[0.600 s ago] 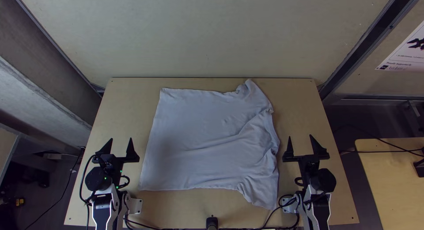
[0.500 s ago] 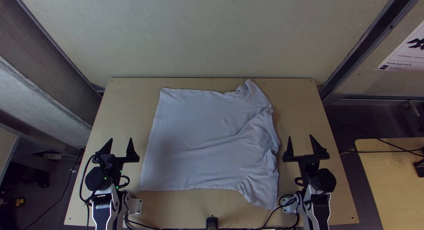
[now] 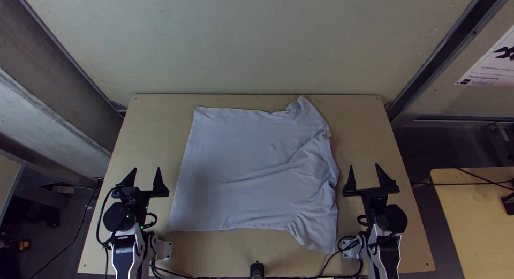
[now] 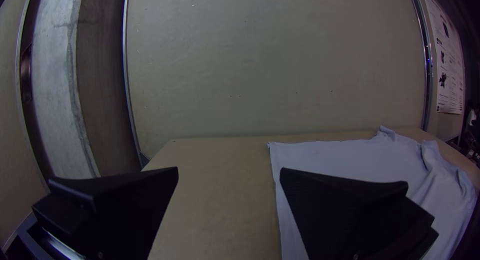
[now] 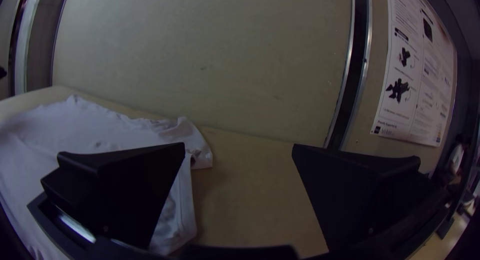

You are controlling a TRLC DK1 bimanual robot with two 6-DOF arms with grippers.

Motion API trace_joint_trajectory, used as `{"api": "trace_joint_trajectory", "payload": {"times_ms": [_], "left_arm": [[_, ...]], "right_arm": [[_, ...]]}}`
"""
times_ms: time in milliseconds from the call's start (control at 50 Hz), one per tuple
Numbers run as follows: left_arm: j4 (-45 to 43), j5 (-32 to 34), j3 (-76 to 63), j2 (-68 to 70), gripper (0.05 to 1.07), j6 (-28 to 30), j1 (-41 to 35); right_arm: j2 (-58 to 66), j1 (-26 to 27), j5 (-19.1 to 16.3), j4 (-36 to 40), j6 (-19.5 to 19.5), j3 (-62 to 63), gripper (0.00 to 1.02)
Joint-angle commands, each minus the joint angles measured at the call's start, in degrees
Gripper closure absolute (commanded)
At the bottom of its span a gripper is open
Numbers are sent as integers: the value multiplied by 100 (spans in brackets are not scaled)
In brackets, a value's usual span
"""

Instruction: Fold the t-shirt

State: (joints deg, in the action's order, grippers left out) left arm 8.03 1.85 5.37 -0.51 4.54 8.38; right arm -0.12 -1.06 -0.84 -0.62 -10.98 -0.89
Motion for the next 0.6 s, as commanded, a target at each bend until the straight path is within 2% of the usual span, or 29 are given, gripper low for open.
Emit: {"api": "trace_joint_trajectory", "payload": {"times_ms": [0, 60, 100, 200, 320, 400, 580], "left_arm": [[251, -18, -203, 51, 10, -49, -3], [251, 9, -203, 51, 10, -58, -38], [260, 9, -203, 51, 10, -58, -65], [260, 9, -203, 51, 10, -76, -82], [251, -18, -203, 51, 10, -84, -223], [93, -18, -220, 69, 10, 214, -249], [-74, -88, 167, 51, 10, 276, -21]], "right_arm": [[-14, -79, 5, 80, 518, 45, 4], [-14, -131, 5, 89, 589, 45, 4], [-14, -175, 14, 89, 791, 45, 4], [-14, -184, 198, 124, 940, 45, 4], [-23, -96, 295, 71, 958, 45, 4], [-23, -17, 506, 18, 931, -52, 4], [-6, 132, 524, 89, 940, -755, 4]]}}
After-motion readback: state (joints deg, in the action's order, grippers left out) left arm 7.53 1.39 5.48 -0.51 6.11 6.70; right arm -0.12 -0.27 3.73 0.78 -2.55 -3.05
